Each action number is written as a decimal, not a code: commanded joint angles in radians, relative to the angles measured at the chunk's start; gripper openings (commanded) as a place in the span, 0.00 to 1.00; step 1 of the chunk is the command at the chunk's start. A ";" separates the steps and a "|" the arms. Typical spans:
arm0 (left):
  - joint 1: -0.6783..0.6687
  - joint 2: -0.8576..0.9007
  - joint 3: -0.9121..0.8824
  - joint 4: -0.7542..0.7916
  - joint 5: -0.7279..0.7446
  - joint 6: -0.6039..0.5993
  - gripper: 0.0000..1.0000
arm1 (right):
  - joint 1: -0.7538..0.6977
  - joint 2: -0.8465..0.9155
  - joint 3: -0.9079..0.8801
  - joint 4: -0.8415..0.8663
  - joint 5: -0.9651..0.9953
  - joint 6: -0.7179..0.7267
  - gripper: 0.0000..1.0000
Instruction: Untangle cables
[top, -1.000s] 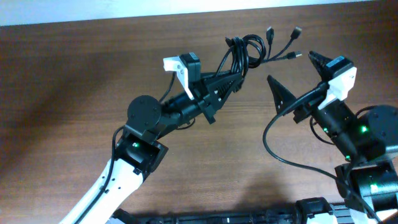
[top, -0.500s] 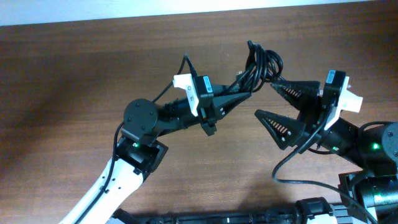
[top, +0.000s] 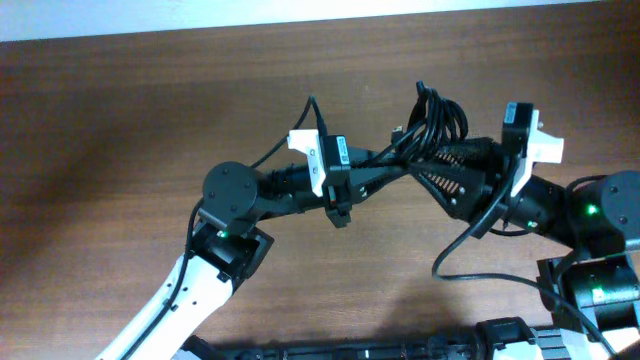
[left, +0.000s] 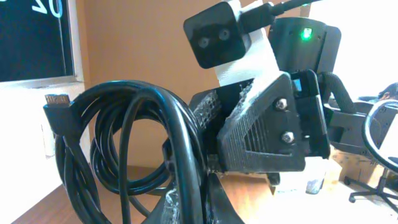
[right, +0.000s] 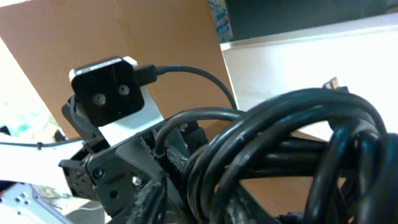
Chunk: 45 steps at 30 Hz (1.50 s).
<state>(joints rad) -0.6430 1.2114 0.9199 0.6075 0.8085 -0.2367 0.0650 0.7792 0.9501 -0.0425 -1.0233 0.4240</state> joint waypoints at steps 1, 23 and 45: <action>-0.002 -0.002 0.008 0.012 -0.042 0.029 0.00 | -0.006 -0.002 0.011 0.006 -0.021 0.004 0.14; 0.145 -0.002 0.008 -0.106 -0.286 0.031 0.00 | -0.006 -0.002 0.011 0.154 -0.197 0.093 0.04; 0.073 -0.002 0.008 0.035 -0.090 0.100 0.00 | -0.006 -0.002 0.010 0.177 -0.256 0.120 0.72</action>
<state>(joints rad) -0.5629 1.2179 0.9199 0.6209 0.7074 -0.1493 0.0593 0.7818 0.9501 0.1326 -1.2404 0.5461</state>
